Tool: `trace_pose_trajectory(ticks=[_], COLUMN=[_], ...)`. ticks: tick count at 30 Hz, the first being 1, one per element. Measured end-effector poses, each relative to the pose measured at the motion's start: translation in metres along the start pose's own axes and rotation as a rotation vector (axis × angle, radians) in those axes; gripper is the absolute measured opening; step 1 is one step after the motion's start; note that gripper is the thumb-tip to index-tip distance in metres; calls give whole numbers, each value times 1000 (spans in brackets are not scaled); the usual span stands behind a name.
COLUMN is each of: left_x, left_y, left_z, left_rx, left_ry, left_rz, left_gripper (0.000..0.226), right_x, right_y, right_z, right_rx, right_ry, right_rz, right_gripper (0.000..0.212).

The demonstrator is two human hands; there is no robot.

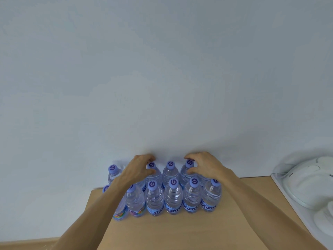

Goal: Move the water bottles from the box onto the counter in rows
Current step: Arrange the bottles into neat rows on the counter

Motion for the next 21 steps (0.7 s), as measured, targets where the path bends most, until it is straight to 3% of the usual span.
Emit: trace_pose_trajectory(ticks=[4,11,16,21], left_x=[-11,-31,-37,-46], left_y=[35,73,83,97], left_z=[-3,-36,-48,-56], left_rx=[44,51,28,15], left_ry=[24,-78,-94,-66], left_rz=[-82,-121,-121,-83], left_gripper=[48,41,43,44], right_x=[2,2,6,16], right_y=[9,9,15,44], right_z=[10,13,12,11], right_rx=[60,55,50,-186], right_ry=[63,118,132,19], right_rz=[1,39,44,7], right_gripper=[52,37,41,61])
Point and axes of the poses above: each hand's wrist, its own x-axis away from the middle knuckle, its own z-axis out of the back of the hand, y = z × x, the point moved 8 cm from there along -x, towards the middle knuckle, and after that the axes turned 4 degrees about -z, right-handed, at the moved point
